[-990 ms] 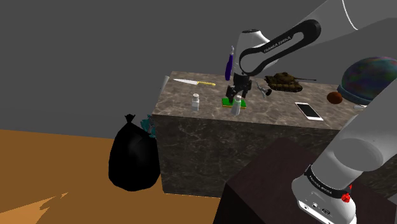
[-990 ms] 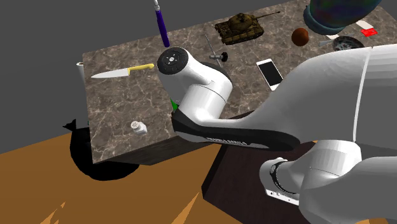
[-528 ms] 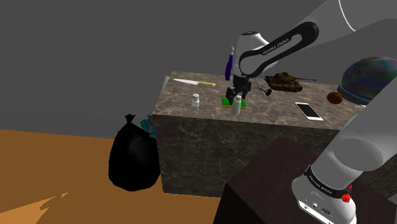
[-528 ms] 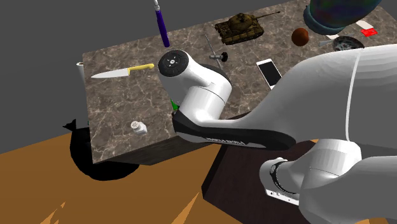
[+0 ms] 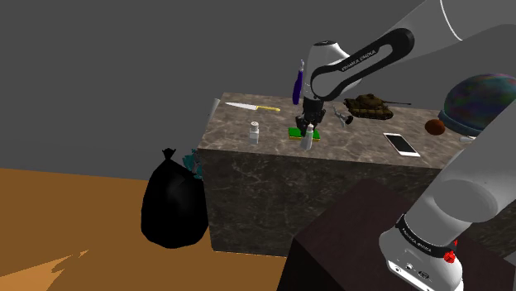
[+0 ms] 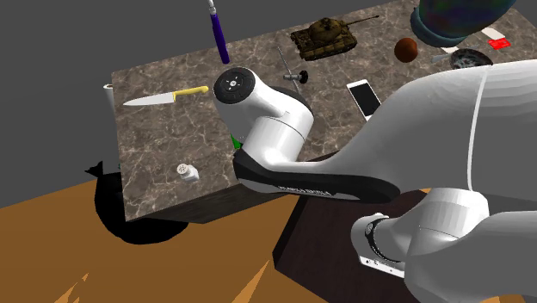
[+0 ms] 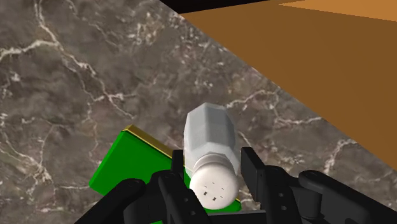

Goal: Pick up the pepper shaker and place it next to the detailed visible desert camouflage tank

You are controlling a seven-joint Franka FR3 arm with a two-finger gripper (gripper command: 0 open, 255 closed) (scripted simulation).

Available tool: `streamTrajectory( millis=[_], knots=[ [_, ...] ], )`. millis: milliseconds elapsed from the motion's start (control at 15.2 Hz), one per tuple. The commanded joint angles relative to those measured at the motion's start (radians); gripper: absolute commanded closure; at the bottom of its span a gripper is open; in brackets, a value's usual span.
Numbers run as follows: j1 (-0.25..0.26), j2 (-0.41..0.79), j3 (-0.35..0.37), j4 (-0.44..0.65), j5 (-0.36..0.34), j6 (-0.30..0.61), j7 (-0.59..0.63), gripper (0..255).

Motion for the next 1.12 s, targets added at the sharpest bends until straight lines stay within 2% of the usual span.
streamTrajectory(
  millis=[0,132,1056],
  knots=[
    [0.0,0.0,0.0,0.0,0.0,0.0,0.0,255],
    [0.0,0.0,0.0,0.0,0.0,0.0,0.0,255],
    [0.004,-0.101,0.002,0.096,0.017,-0.197,-0.024,255]
  ],
)
